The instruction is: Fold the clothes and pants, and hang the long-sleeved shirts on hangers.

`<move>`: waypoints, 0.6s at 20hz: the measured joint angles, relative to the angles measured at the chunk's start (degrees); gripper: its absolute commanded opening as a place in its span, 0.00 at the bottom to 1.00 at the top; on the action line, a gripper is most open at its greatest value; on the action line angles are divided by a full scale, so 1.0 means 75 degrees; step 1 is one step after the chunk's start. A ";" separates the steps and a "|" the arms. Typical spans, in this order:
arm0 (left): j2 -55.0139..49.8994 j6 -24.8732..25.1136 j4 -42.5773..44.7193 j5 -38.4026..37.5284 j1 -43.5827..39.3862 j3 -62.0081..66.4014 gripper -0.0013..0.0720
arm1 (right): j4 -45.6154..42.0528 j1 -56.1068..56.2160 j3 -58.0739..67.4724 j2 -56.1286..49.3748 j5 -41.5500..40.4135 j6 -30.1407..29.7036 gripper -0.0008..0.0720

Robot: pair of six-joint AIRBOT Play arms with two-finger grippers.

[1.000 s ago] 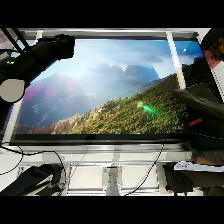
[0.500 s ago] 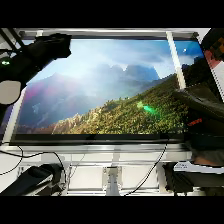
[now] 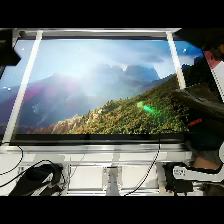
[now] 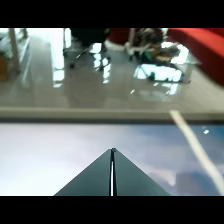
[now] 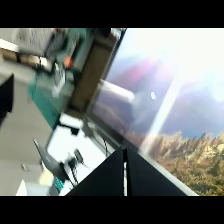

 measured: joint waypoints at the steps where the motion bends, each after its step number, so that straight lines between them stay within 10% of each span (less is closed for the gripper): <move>1: 0.0114 0.0000 0.0023 -0.0370 0.0087 0.0000 0.03 | -0.0274 0.0347 -0.0055 0.0000 -0.0117 -0.0023 0.06; 12: 0.0431 -0.0003 0.0085 -0.2783 0.0326 0.0000 0.03 | -0.1722 0.2124 -0.0227 -0.0035 -0.0536 -0.0111 0.06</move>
